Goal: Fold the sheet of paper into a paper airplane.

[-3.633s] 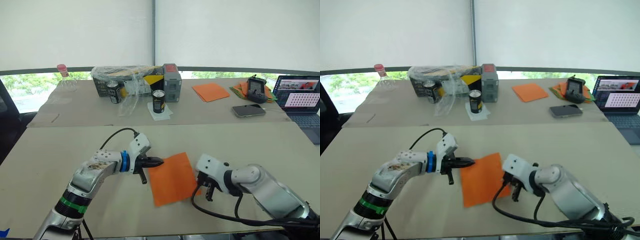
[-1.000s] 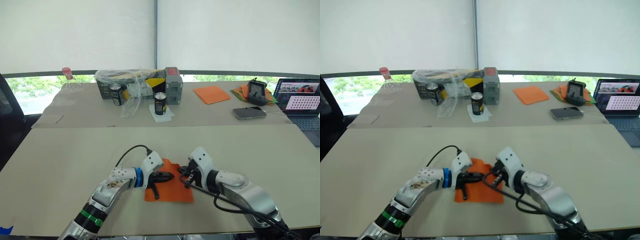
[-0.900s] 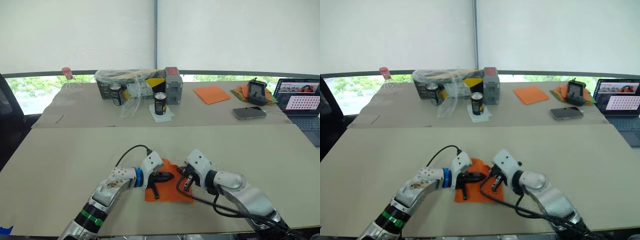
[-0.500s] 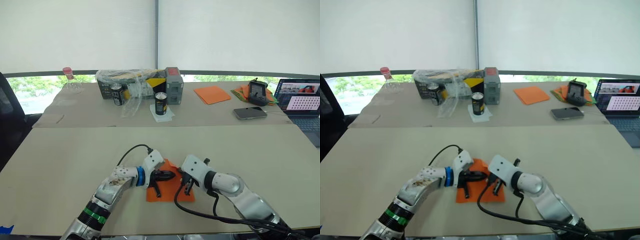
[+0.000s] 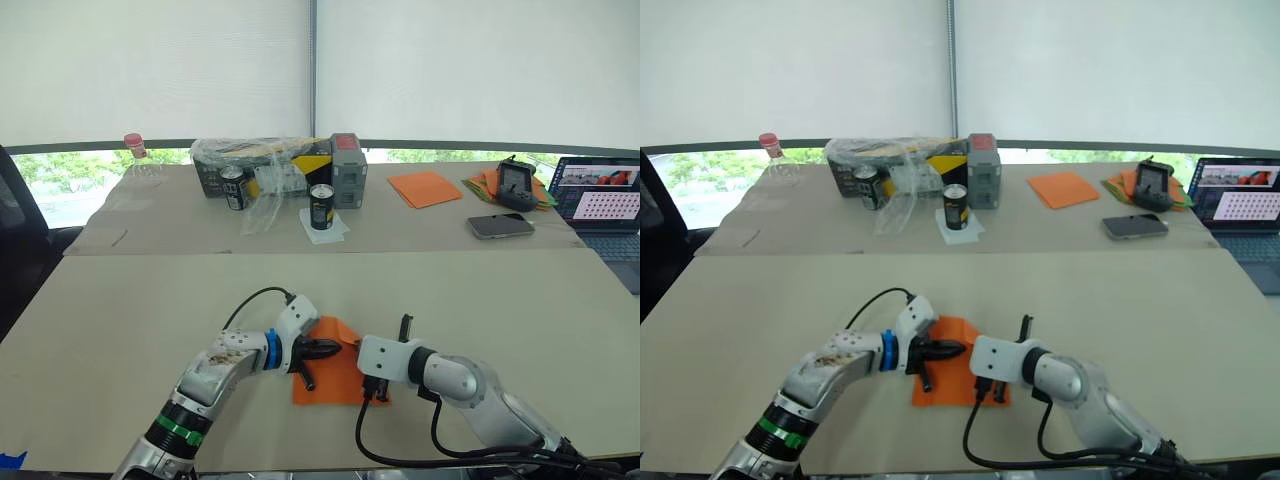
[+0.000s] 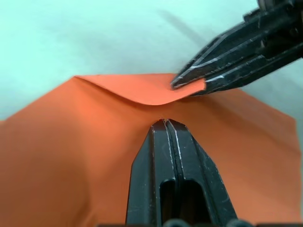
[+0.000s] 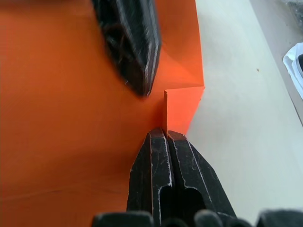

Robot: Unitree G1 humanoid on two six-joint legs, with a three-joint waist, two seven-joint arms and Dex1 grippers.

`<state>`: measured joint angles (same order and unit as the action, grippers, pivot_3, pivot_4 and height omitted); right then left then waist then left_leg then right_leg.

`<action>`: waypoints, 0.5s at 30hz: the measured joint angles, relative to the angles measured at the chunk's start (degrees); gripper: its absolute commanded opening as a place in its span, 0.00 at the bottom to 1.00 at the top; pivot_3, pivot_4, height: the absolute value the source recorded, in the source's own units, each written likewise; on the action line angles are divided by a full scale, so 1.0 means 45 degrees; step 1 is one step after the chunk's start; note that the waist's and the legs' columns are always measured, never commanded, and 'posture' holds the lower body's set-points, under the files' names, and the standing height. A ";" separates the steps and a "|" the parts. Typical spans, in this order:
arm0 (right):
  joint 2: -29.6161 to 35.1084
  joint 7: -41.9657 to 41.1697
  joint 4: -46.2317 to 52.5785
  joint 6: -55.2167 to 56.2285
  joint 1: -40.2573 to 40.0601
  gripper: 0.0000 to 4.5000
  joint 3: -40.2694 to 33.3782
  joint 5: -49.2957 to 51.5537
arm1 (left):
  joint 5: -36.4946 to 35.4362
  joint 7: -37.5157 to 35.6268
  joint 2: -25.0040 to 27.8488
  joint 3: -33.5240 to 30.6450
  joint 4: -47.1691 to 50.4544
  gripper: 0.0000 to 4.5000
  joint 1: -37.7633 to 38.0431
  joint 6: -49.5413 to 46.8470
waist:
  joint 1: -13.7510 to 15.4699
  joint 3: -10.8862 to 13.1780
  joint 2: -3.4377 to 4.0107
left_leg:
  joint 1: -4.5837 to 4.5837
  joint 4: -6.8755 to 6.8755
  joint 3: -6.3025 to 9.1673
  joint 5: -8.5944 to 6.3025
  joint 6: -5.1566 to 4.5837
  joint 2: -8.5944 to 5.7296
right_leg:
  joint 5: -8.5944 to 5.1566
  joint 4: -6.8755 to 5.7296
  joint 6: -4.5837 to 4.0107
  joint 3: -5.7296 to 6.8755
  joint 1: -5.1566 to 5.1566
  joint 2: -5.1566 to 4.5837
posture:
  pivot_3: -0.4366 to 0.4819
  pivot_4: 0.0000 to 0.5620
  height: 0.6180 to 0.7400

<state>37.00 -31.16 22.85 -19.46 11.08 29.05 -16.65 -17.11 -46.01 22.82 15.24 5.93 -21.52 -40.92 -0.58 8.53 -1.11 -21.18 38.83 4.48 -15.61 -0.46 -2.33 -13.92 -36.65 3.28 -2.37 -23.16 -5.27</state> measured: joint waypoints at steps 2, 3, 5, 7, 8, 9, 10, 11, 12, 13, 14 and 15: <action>-0.0349 0.0112 -0.0222 0.0115 -0.0050 0.00 -0.0067 -0.0114 | -0.0078 0.0147 0.0033 -0.0394 0.0009 0.00 -0.0217 -0.0214 | -0.0027 0.0000 -0.0001 | 0.0004 0.0001 0.0000 0.0000 0.0001 0.0003 | 0.0001 -0.0005 -0.0001 -0.0001 0.0002 0.0003 | 0.48 0.27 1.00; -0.0495 0.0148 -0.0323 0.0169 -0.0050 0.00 -0.0064 -0.0206 | -0.0209 0.0239 0.0005 -0.0567 0.0065 0.00 -0.0311 -0.0358 | -0.0051 0.0000 -0.0001 | 0.0007 0.0001 -0.0002 0.0000 0.0001 0.0005 | 0.0001 -0.0007 -0.0002 -0.0002 0.0003 0.0005 | 0.48 0.27 1.00; -0.0635 0.0127 -0.0483 0.0327 -0.0050 0.00 -0.0050 -0.0414 | -0.0431 0.0435 -0.0172 -0.0865 0.0360 0.00 -0.0435 -0.0668 | -0.0082 0.0000 -0.0001 | 0.0010 0.0001 -0.0002 0.0000 0.0001 0.0009 | 0.0002 -0.0010 -0.0003 -0.0004 0.0005 0.0009 | 0.48 0.27 1.00; -0.0680 0.0037 -0.0519 0.0368 -0.0060 0.00 -0.0049 -0.0635 | -0.0771 0.0663 -0.0459 -0.1199 0.0600 0.00 -0.0562 -0.0939 | -0.0082 0.0000 -0.0001 | 0.0015 0.0000 -0.0002 0.0000 0.0001 0.0012 | 0.0002 -0.0012 -0.0003 -0.0003 0.0006 0.0013 | 0.48 0.27 1.00; -0.0709 0.0016 -0.0540 0.0368 -0.0064 0.00 -0.0052 -0.0672 | -0.0815 0.0732 -0.0509 -0.1257 0.0635 0.00 -0.0595 -0.0984 | -0.0086 0.0000 -0.0001 | 0.0015 -0.0001 -0.0002 0.0000 0.0001 0.0010 | 0.0002 -0.0011 -0.0003 -0.0004 0.0006 0.0014 | 0.48 0.27 1.00; -0.0747 -0.0025 -0.0538 0.0368 -0.0088 0.00 -0.0076 -0.0752 | -0.0865 0.0808 -0.0556 -0.1288 0.0639 0.00 -0.0634 -0.1044 | -0.0090 -0.0001 -0.0001 | 0.0015 -0.0001 -0.0002 0.0000 0.0002 0.0009 | 0.0002 -0.0011 -0.0004 -0.0003 0.0006 0.0014 | 0.48 0.27 1.00; -0.0771 -0.0054 -0.0538 0.0368 -0.0097 0.00 -0.0094 -0.0786 | -0.0898 0.0870 -0.0594 -0.1298 0.0639 0.00 -0.0645 -0.1101 | -0.0091 -0.0001 -0.0001 | 0.0016 -0.0001 -0.0002 0.0000 0.0002 0.0008 | 0.0002 -0.0011 -0.0003 -0.0004 0.0006 0.0014 | 0.48 0.27 1.00; -0.0792 -0.0081 -0.0534 0.0368 -0.0115 0.00 -0.0119 -0.0809 | -0.0901 0.0903 -0.0619 -0.1272 0.0635 0.00 -0.0645 -0.1149 | -0.0091 0.0000 -0.0001 | 0.0015 -0.0001 -0.0002 0.0000 0.0002 0.0008 | 0.0002 -0.0011 -0.0003 -0.0004 0.0006 0.0014 | 0.48 0.27 1.00; -0.0818 -0.0112 -0.0522 0.0368 -0.0136 0.00 -0.0144 -0.0873 | -0.0869 0.0939 -0.0630 -0.1188 0.0614 0.00 -0.0647 -0.1158 | -0.0085 -0.0001 -0.0001 | 0.0015 -0.0001 -0.0002 0.0000 0.0002 0.0008 | 0.0002 -0.0010 -0.0004 -0.0004 0.0006 0.0013 | 0.48 0.27 1.00; -0.0841 -0.0161 -0.0501 0.0368 -0.0148 0.00 -0.0171 -0.0947 | -0.0781 0.0988 -0.0673 -0.1072 0.0538 0.00 -0.0647 -0.1140 | -0.0077 -0.0001 -0.0001 | 0.0016 -0.0001 -0.0002 0.0000 0.0002 0.0007 | 0.0002 -0.0010 -0.0004 -0.0004 0.0008 0.0012 | 0.48 0.27 1.00; -0.0851 -0.0196 -0.0484 0.0368 -0.0157 0.00 -0.0182 -0.1013 | -0.0702 0.1045 -0.0709 -0.0961 0.0439 0.00 -0.0647 -0.1101 | -0.0071 -0.0001 -0.0001 | 0.0016 0.0000 -0.0002 0.0000 0.0002 0.0006 | 0.0002 -0.0010 -0.0003 -0.0004 0.0009 0.0012 | 0.48 0.27 1.00; -0.0868 -0.0228 -0.0474 0.0367 -0.0176 0.00 -0.0207 -0.1046 | -0.0547 0.1096 -0.0756 -0.0746 0.0279 0.00 -0.0650 -0.0914 | -0.0063 -0.0001 -0.0001 | 0.0016 -0.0001 -0.0002 0.0000 0.0002 0.0005 | 0.0002 -0.0009 -0.0004 -0.0004 0.0009 0.0012 | 0.48 0.27 1.00</action>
<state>33.09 -32.18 20.72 -17.81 10.28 28.11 -21.36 -19.57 -41.08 19.42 11.89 7.19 -24.45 -45.04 -0.86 8.53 -1.11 -21.11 38.83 4.48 -15.61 -0.45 -2.30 -13.91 -36.69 3.27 -2.39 -23.12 -5.22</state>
